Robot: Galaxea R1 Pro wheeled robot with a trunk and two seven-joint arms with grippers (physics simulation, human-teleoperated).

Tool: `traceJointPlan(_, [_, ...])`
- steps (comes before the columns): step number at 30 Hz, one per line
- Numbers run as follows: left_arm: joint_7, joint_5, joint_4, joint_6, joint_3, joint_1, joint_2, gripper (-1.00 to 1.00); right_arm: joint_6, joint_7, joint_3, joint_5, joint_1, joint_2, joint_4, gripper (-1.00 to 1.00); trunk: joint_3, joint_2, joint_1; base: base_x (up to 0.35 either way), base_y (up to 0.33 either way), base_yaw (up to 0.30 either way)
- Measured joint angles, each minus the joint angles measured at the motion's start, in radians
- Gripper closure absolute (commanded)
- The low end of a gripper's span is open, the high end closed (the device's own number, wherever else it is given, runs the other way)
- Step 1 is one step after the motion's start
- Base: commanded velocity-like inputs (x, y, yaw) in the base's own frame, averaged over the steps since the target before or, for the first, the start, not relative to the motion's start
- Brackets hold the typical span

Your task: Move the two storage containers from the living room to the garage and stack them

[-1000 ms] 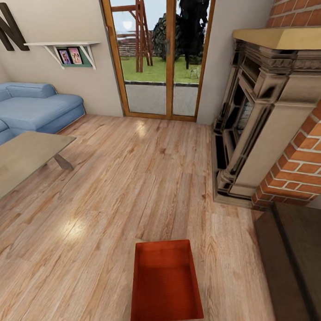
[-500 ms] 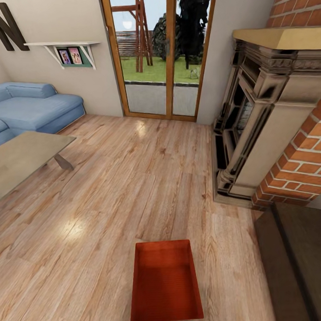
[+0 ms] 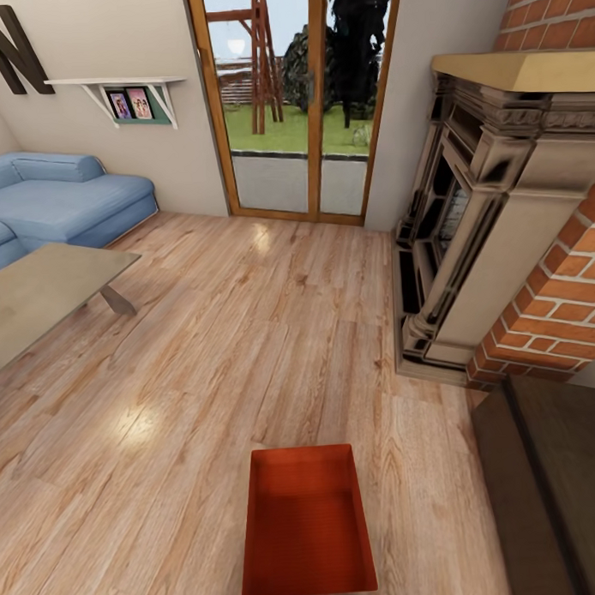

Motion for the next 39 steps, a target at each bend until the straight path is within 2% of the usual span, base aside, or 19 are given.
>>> traceJointPlan(3, [0.001,0.000,-0.060,0.034,0.001,-0.005,0.009,-1.00,0.007,-0.010,0.000,0.000,-0.059,-0.001,-0.004,-1.00,0.000,0.000,0.000,0.000,0.000,0.000])
traceJointPlan(11, [0.001,0.000,-0.078,0.101,0.002,-0.015,0.012,-1.00,0.056,-0.037,-0.001,-0.002,-0.204,0.005,-0.004,-1.00,0.000,0.000,0.000,0.000,0.000,0.000])
traceJointPlan(15, [0.001,-0.005,-0.083,0.134,0.001,-0.088,0.008,-1.00,0.068,-0.080,-0.001,-0.003,-0.323,0.009,-0.004,-1.00,0.000,0.000,0.000,0.000,0.000,0.000])
traceJointPlan(21, [0.000,-0.009,-0.084,0.182,-0.001,-0.190,-0.008,-1.00,0.113,-0.091,-0.001,-0.003,-0.428,0.011,-0.004,-1.00,0.000,0.000,0.000,0.000,0.000,0.000])
traceJointPlan(24, [0.000,-0.010,-0.084,0.199,-0.003,-0.232,-0.013,-1.00,0.128,-0.092,-0.002,-0.005,-0.461,0.012,-0.004,-1.00,0.000,0.000,0.000,0.000,0.000,0.000])
traceJointPlan(29, [0.001,-0.016,-0.083,0.220,-0.005,-0.292,-0.043,-1.00,0.140,-0.102,0.000,-0.008,-0.485,0.029,-0.005,-1.00,0.000,0.000,0.000,0.000,0.000,0.000])
traceJointPlan(32, [0.001,-0.020,-0.076,0.248,-0.006,-0.335,-0.079,-1.00,0.138,-0.116,-0.002,-0.006,-0.487,0.055,-0.001,-1.00,0.000,0.000,0.000,0.000,0.000,0.000])
traceJointPlan(33, [0.012,-0.022,-0.067,0.251,-0.006,-0.353,-0.103,-1.00,0.135,-0.118,-0.001,-0.007,-0.488,0.075,0.008,-1.00,0.000,0.000,0.000,0.000,0.000,0.000])
traceJointPlan(36, [0.080,-0.048,-0.014,0.244,-0.006,-0.384,-0.151,-1.00,0.127,-0.119,-0.002,-0.007,-0.488,0.109,0.030,-1.00,0.000,0.000,0.000,0.000,0.000,0.000])
traceJointPlan(39, [0.099,-0.057,0.062,0.227,-0.005,-0.427,-0.169,-1.00,0.120,-0.120,-0.002,-0.008,-0.488,0.124,0.048,-1.00,0.000,0.000,0.000,0.000,0.000,0.000])
